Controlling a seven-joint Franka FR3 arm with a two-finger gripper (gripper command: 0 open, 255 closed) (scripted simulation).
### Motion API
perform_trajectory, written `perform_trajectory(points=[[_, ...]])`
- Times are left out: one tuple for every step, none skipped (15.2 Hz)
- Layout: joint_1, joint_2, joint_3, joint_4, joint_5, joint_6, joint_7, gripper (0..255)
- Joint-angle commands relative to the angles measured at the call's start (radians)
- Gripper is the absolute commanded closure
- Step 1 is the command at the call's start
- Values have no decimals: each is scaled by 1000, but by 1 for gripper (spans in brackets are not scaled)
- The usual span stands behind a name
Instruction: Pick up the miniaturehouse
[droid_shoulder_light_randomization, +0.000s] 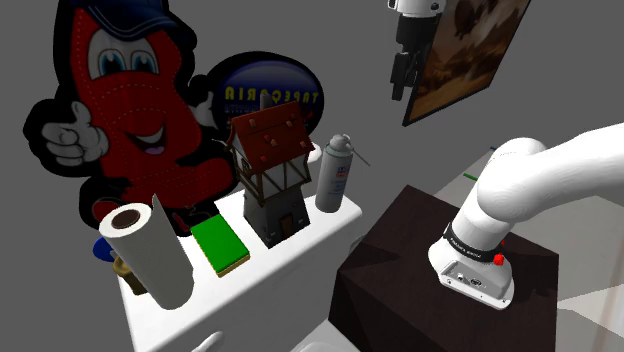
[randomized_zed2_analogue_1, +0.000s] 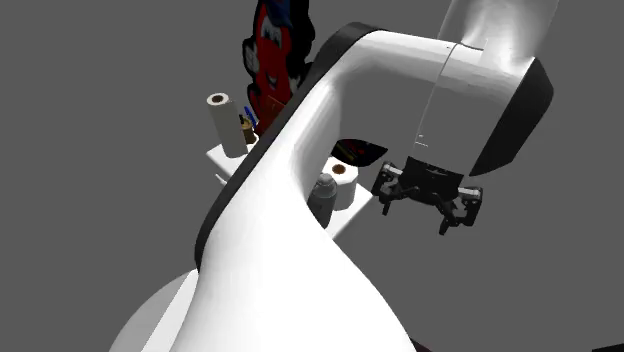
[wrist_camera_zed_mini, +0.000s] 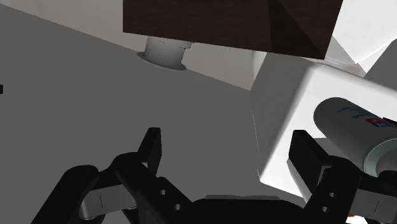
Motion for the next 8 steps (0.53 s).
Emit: perform_trajectory(points=[[0,0,0,0,0,0,0,0],[3,18,18,18,26,-13,34,0],[5,37,35,37,53,-24,68,0],[7,58,52,57,79,-35,102,0],[9,79,68,78,104,-45,135,0],[10,101,84,100,129,-54,169,0],[12,124,100,123,154,-63,203,0],[13,148,115,147,178,-71,237,0]])
